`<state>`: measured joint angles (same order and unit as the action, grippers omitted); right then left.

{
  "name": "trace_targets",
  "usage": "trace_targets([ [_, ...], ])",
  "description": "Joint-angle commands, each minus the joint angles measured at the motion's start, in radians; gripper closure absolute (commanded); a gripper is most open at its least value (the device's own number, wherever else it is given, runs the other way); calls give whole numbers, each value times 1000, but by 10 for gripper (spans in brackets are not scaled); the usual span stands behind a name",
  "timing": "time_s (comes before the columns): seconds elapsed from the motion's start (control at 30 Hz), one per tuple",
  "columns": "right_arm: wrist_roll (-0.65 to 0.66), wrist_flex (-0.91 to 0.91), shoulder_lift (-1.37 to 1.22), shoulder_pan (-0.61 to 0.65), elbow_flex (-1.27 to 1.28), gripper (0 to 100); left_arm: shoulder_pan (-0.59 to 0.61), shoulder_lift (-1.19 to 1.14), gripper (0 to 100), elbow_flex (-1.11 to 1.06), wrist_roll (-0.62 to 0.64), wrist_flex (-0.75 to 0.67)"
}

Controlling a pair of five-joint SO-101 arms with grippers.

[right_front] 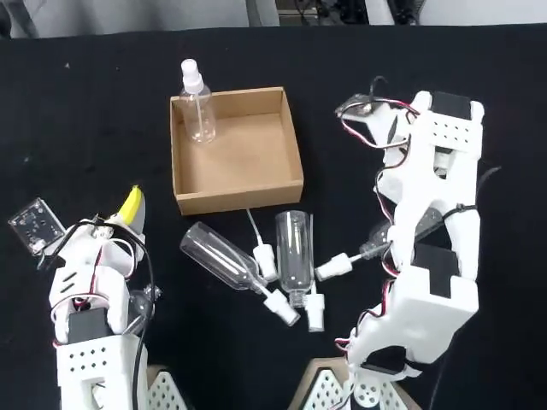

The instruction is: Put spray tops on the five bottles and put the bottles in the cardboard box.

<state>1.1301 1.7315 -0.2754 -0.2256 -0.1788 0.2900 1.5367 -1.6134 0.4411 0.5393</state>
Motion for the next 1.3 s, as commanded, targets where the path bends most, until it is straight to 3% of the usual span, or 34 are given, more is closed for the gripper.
trace_targets([
  [0.0,107,31,70,-37,-4,592,8,12,722,7,3,-5],
  [0.37,485,32,70,-141,-4,592,4,12,722,7,3,-5],
  [0.7,729,28,68,-152,59,592,2,12,722,7,3,-6],
  [0.9,818,6,68,-146,133,592,1,12,722,7,3,-6],
  [1.27,824,-265,67,-133,355,592,-1,12,722,7,2,-6],
])
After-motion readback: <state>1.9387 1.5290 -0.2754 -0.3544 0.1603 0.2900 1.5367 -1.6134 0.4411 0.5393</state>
